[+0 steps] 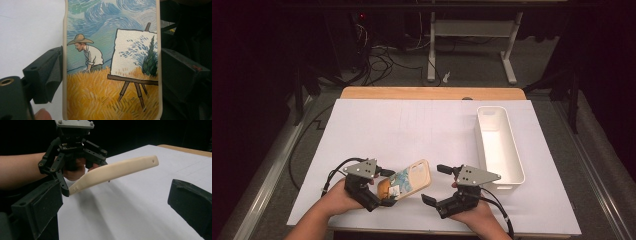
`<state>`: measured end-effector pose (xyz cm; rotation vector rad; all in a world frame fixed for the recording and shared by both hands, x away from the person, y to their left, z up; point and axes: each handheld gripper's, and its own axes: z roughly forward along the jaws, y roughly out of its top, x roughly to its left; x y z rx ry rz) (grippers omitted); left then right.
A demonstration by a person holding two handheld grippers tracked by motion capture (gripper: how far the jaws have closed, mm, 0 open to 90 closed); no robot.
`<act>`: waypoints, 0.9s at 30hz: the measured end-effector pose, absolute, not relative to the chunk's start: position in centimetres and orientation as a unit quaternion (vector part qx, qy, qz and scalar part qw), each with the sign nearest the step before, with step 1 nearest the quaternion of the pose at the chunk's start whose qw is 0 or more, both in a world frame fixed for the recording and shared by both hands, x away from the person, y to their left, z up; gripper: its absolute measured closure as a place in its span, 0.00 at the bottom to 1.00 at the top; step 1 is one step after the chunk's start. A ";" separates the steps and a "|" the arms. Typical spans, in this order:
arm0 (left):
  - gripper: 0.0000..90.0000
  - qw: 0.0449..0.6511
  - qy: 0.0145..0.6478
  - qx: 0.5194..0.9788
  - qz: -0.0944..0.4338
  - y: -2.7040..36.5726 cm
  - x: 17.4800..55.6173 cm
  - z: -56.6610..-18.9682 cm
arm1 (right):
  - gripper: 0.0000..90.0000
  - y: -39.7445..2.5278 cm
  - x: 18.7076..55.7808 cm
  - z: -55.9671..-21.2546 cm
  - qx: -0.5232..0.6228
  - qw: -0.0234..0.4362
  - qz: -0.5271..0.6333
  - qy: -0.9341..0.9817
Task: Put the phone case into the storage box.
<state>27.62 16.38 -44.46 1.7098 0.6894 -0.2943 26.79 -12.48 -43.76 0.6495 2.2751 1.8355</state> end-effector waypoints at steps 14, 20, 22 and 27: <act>0.13 0.599 0.272 0.735 -0.162 16.7 27.1 -44.2 | 0.00 -12.4 26.9 -43.7 0.185 0.034 0.632 0.752; 0.13 0.598 0.265 0.737 -0.170 16.7 26.9 -44.2 | 0.00 -12.5 26.9 -43.6 0.178 0.024 0.638 0.749; 0.13 0.597 0.261 0.738 -0.175 16.6 26.8 -44.2 | 0.01 -12.5 26.9 -43.6 0.173 0.020 0.639 0.749; 0.13 0.594 0.257 0.741 -0.180 16.5 26.7 -44.3 | 0.01 -12.5 26.9 -43.5 0.165 0.011 0.643 0.748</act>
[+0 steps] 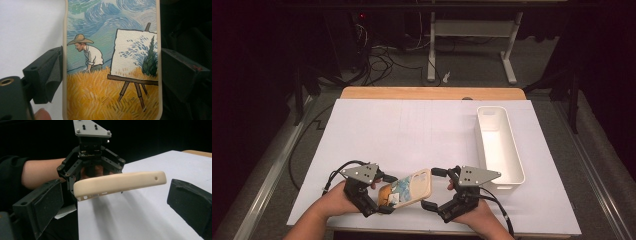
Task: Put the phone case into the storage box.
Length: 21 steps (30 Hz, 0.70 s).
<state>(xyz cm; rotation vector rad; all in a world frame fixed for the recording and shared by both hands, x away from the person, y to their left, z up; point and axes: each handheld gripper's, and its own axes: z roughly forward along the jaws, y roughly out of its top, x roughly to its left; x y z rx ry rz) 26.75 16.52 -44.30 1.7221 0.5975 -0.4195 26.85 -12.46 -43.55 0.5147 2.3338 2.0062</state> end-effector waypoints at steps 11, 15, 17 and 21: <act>0.13 0.590 0.250 0.743 -0.194 16.4 26.5 -44.3 | 0.03 -12.4 26.9 -43.6 0.153 -0.005 0.649 0.745; 0.13 0.592 0.248 0.741 -0.197 16.4 26.4 -44.3 | 0.03 -12.3 26.9 -43.6 0.152 -0.011 0.649 0.746; 0.13 0.592 0.247 0.742 -0.196 16.4 26.4 -44.3 | 0.04 -12.2 27.0 -43.7 0.151 -0.013 0.649 0.745; 0.13 0.592 0.246 0.742 -0.195 16.4 26.4 -44.3 | 0.03 -12.1 27.0 -43.7 0.151 -0.018 0.650 0.745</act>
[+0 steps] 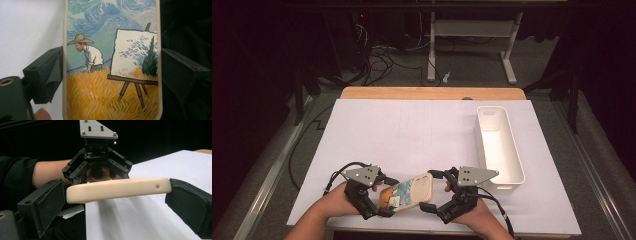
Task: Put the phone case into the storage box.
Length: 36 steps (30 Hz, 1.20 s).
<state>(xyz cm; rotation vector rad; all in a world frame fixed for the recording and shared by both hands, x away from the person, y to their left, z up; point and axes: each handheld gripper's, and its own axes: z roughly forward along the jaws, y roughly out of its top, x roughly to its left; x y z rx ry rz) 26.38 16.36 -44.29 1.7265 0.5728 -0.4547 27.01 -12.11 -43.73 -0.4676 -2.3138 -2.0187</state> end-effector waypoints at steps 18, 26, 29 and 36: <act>0.13 0.594 0.244 0.741 -0.197 16.3 26.3 -44.3 | 0.08 -12.0 27.1 -43.8 -0.153 0.019 -0.653 -0.741; 0.13 0.598 0.244 0.737 -0.201 16.4 26.3 -44.1 | 0.06 -12.0 27.1 -43.8 -0.153 0.020 -0.654 -0.741; 0.13 0.599 0.244 0.735 -0.204 16.4 26.3 -44.1 | 0.06 -12.1 27.1 -43.8 -0.152 0.020 -0.654 -0.741; 0.13 0.596 0.241 0.738 -0.207 16.3 26.2 -44.2 | 0.06 -12.1 27.0 -43.8 -0.149 0.020 -0.657 -0.739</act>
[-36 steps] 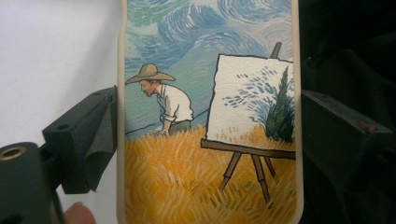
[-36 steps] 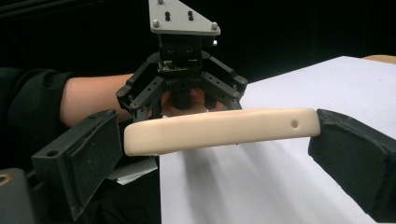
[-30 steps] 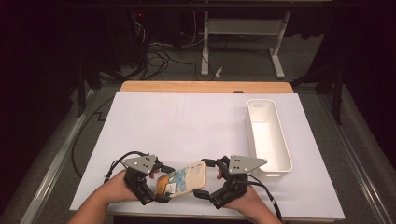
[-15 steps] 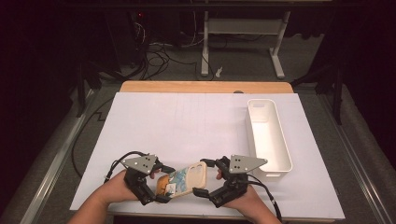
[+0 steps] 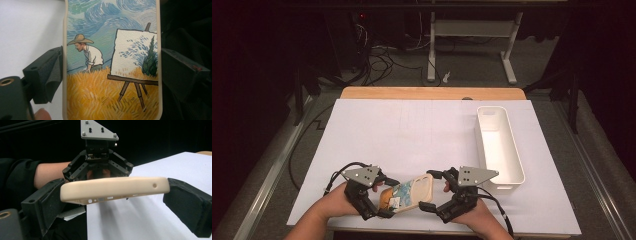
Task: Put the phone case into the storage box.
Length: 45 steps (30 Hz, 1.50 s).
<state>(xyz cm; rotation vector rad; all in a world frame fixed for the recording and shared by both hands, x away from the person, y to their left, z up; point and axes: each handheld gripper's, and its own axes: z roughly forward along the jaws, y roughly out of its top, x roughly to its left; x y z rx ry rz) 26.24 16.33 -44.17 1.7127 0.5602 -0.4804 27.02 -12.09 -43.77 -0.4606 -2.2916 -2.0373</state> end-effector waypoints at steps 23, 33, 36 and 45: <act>0.13 0.591 0.248 0.737 -0.214 16.1 26.3 -44.4 | 0.11 -12.1 27.0 -43.7 -0.150 0.023 -0.659 -0.736; 0.13 0.591 0.248 0.738 -0.212 16.0 26.4 -44.4 | 0.12 -12.1 27.0 -43.6 -0.156 0.025 -0.662 -0.733; 0.13 0.590 0.248 0.738 -0.213 15.9 26.4 -44.4 | 0.12 -12.0 27.0 -43.5 -0.157 0.026 -0.663 -0.731; 0.12 0.587 0.252 0.738 -0.218 15.7 26.3 -44.5 | 0.13 -12.0 26.9 -43.5 -0.156 0.027 -0.665 -0.730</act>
